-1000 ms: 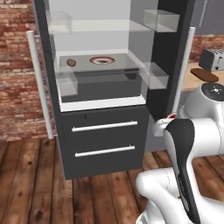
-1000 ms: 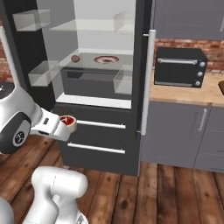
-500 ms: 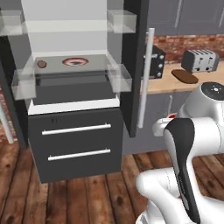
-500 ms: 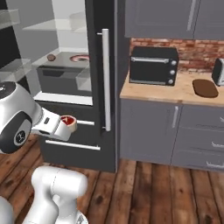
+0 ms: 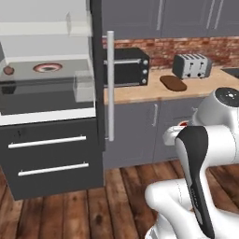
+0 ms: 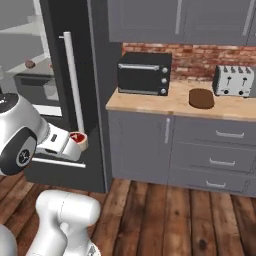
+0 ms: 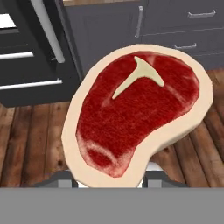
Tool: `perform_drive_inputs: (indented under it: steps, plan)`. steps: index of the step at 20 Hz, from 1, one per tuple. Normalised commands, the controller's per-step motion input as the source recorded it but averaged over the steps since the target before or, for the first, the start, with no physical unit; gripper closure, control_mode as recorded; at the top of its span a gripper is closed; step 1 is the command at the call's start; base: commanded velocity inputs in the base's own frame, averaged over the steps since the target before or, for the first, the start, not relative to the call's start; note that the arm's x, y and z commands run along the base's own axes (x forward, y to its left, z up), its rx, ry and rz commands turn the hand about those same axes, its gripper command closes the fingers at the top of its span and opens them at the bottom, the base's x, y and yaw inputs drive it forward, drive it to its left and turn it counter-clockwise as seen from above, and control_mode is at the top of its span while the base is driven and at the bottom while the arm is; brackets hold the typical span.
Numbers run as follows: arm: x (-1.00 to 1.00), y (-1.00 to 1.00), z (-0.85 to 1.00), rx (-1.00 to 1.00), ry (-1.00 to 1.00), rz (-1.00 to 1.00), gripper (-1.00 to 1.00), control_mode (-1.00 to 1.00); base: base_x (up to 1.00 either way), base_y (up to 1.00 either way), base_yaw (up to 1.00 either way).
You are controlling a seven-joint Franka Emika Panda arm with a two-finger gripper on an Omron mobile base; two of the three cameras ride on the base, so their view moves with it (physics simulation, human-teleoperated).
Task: Retrieve the steak from the fridge and place it on the cutting board.
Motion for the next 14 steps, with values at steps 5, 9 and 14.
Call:
perform_drive_inputs:
  steps: [5, 9, 14]
  plan:
    - [0.0, 0.0, 0.0, 0.0, 0.0, 0.0, 1.0, 1.0, 0.21, -0.79, -0.04]
    - [0.0, 0.0, 0.0, 0.0, 0.0, 0.0, 1.0, 1.0, 0.38, -0.66, 0.0]
    - [0.0, 0.0, 0.0, 0.0, 0.0, 0.0, 1.0, 1.0, 0.68, -0.58, 0.0]
